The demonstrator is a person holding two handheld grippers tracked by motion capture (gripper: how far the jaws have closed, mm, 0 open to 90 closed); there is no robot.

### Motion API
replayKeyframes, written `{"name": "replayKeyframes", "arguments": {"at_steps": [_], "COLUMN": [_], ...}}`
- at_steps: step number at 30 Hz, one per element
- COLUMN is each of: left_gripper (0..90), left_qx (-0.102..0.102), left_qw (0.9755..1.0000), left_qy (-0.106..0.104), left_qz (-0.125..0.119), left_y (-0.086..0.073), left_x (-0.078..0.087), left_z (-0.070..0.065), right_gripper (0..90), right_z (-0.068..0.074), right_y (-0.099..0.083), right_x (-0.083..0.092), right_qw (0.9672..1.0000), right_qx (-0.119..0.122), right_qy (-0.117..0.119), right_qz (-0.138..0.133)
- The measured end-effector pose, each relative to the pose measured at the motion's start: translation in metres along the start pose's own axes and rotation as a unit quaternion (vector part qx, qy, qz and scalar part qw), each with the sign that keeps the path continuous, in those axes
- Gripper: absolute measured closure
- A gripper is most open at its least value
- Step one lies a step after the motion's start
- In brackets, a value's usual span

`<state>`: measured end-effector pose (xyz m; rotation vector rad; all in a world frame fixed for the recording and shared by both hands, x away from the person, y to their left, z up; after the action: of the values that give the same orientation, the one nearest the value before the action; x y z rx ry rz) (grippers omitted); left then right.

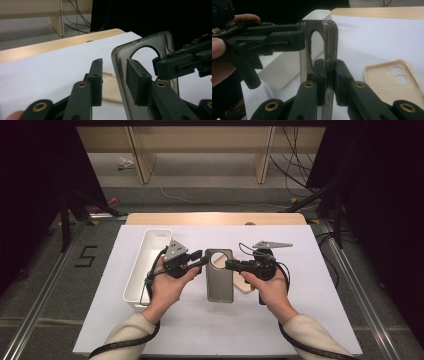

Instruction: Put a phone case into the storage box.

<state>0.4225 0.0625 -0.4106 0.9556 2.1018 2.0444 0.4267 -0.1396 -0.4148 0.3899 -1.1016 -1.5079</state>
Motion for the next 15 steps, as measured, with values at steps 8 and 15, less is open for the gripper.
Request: {"name": "replayKeyframes", "arguments": {"at_steps": [8,15], "left_gripper": [78.6,77.9], "left_qx": [0.025,0.033], "left_qw": [0.9995,0.9993], "left_qy": [-0.008,0.004], "left_qz": [0.014,0.015], "left_y": [-0.0011,-0.0011], "left_x": [-0.0013,-0.0020], "left_z": [-0.0012,-0.0009], "right_gripper": [81.9,81.8], "right_z": [0.0016,0.0044], "right_y": [-0.0009,-0.0009], "right_x": [-0.0011,-0.0028], "right_qw": [1.0000,0.9999], "right_qx": [0.006,0.014], "right_qy": [-0.002,-0.003], "right_qz": [0.004,0.005]}}
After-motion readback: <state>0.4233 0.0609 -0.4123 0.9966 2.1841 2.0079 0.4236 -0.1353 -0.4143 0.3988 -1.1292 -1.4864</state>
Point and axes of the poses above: each handheld gripper's, and its own axes: x roughly backward along the jaws, y roughly out of its top, z roughly to its left, the point moved 4 cm from there along -x, roughly forward along the jaws, and after that the axes turned 13 degrees about y, right-handed, at the moved point
